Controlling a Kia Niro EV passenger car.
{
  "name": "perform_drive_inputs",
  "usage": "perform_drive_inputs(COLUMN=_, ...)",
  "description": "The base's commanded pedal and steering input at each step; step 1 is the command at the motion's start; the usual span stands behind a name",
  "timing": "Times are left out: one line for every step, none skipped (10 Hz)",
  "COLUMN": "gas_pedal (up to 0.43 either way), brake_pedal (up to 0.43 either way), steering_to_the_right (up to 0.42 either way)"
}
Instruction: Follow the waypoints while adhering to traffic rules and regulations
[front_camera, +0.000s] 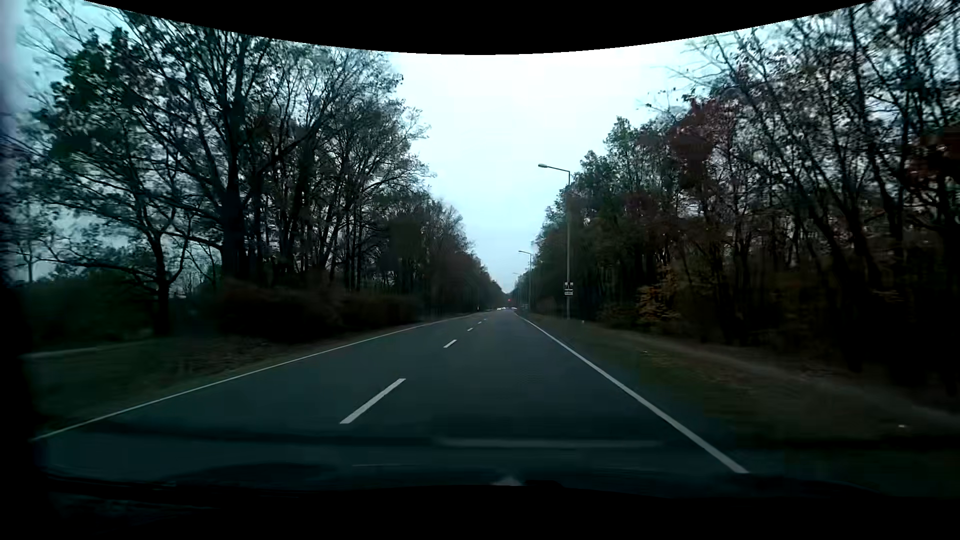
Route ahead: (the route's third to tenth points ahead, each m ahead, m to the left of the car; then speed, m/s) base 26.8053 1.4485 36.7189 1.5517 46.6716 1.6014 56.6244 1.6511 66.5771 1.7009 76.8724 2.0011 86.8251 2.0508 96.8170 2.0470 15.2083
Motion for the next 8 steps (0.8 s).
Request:
perform_drive_inputs(gas_pedal=0.150, brake_pedal=0.000, steering_to_the_right=0.001)
perform_drive_inputs(gas_pedal=0.150, brake_pedal=0.000, steering_to_the_right=0.001)
perform_drive_inputs(gas_pedal=0.150, brake_pedal=0.000, steering_to_the_right=0.001)
perform_drive_inputs(gas_pedal=0.150, brake_pedal=0.000, steering_to_the_right=0.001)
perform_drive_inputs(gas_pedal=0.150, brake_pedal=0.000, steering_to_the_right=0.001)
perform_drive_inputs(gas_pedal=0.150, brake_pedal=0.000, steering_to_the_right=0.001)
perform_drive_inputs(gas_pedal=0.150, brake_pedal=0.000, steering_to_the_right=0.000)
perform_drive_inputs(gas_pedal=0.150, brake_pedal=0.000, steering_to_the_right=0.000)
